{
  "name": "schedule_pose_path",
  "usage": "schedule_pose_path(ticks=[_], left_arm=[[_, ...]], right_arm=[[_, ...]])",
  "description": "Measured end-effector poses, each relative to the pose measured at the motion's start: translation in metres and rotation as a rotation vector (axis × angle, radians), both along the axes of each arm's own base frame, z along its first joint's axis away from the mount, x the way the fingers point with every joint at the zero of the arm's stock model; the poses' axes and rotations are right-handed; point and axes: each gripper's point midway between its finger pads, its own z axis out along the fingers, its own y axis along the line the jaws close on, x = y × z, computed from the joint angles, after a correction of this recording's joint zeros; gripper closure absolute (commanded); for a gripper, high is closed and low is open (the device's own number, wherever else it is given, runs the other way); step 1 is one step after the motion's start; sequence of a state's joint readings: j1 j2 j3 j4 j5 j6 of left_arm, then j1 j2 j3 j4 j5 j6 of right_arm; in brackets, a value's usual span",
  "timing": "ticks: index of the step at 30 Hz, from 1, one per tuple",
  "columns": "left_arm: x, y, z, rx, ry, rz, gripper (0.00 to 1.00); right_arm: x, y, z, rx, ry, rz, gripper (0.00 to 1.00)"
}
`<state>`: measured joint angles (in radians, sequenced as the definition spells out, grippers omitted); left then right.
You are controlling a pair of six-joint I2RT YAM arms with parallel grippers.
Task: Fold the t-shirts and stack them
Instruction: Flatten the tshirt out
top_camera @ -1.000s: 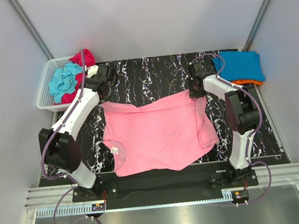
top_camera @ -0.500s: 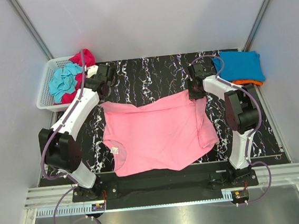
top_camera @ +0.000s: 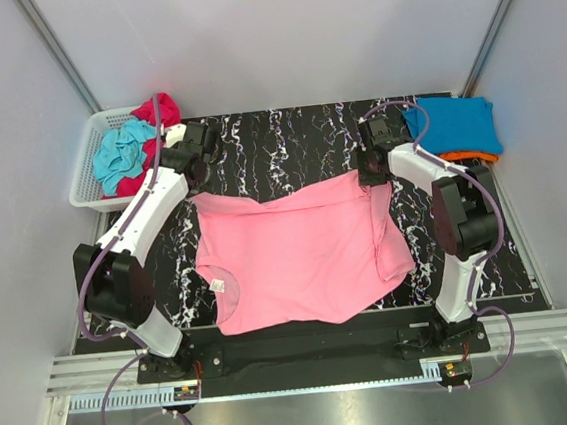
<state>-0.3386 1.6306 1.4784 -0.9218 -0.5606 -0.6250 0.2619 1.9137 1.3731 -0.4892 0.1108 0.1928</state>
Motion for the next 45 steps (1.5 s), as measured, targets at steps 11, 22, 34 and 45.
schedule_pose_path(ticks=[11,22,34,45], left_arm=[[0.0,0.0,0.0,0.0,0.0,0.0,1.0],[0.0,0.0,0.0,0.0,0.0,0.0,1.0],[0.0,0.0,0.0,0.0,0.0,0.0,1.0],[-0.012,0.004,0.019,-0.017,-0.042,-0.001,1.0]], right_arm=[[0.0,0.006,0.003,0.027,-0.006,0.019,0.63],[-0.004,0.008,-0.016,0.031,0.043,0.028,0.62],[-0.004,0.004,-0.02,0.008,0.046,0.017,1.0],[-0.018,-0.014,0.074,-0.006,-0.13,-0.046,1.0]])
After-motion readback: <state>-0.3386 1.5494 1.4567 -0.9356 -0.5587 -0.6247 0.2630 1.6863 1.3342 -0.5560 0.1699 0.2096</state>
